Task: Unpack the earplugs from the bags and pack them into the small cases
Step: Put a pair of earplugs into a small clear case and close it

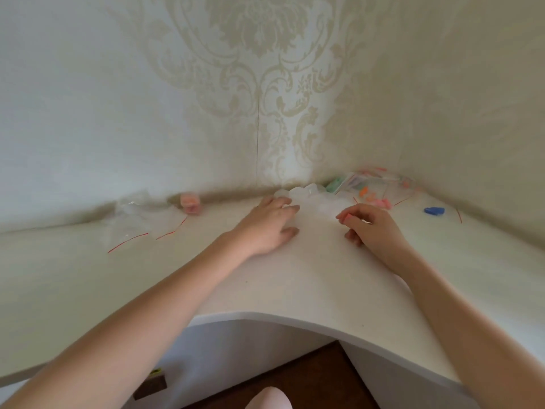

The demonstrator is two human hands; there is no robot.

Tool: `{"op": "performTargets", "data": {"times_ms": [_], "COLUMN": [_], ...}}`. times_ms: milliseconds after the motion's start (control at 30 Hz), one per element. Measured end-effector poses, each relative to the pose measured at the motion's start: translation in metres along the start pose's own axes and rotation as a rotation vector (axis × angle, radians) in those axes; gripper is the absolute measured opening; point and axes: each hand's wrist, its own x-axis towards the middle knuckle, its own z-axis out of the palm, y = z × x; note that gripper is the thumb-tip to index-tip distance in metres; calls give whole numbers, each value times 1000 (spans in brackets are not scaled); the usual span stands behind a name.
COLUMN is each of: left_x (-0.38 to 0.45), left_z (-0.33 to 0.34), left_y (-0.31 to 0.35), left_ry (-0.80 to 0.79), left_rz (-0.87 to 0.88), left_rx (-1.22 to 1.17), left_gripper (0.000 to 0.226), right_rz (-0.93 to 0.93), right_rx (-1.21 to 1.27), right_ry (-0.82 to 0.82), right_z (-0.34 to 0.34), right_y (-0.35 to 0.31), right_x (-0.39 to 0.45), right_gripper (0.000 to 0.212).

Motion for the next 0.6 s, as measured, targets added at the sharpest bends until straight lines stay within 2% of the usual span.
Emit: {"op": "performTargets", "data": {"times_ms": [167, 300, 467, 600], "left_x": [14, 9, 4, 1], "left_z": [21, 21, 14, 11], "left_y": [-2, 0, 15, 25], "left_ry": [120, 194, 385, 450], "left_rz": [48, 89, 158, 298], "left_rx": [-132, -214, -281, -312], "left_gripper": [41, 36, 62, 75], "right_rz": [70, 52, 10, -59], "right_rx": [103, 137, -29, -111], "right_ry": [-26, -78, 8, -15], "right_z": [1, 2, 8, 15], "right_y": [-6, -12, -16, -19], "right_x": [4, 3, -2, -7], "right_gripper": [29, 23, 45, 37]}}
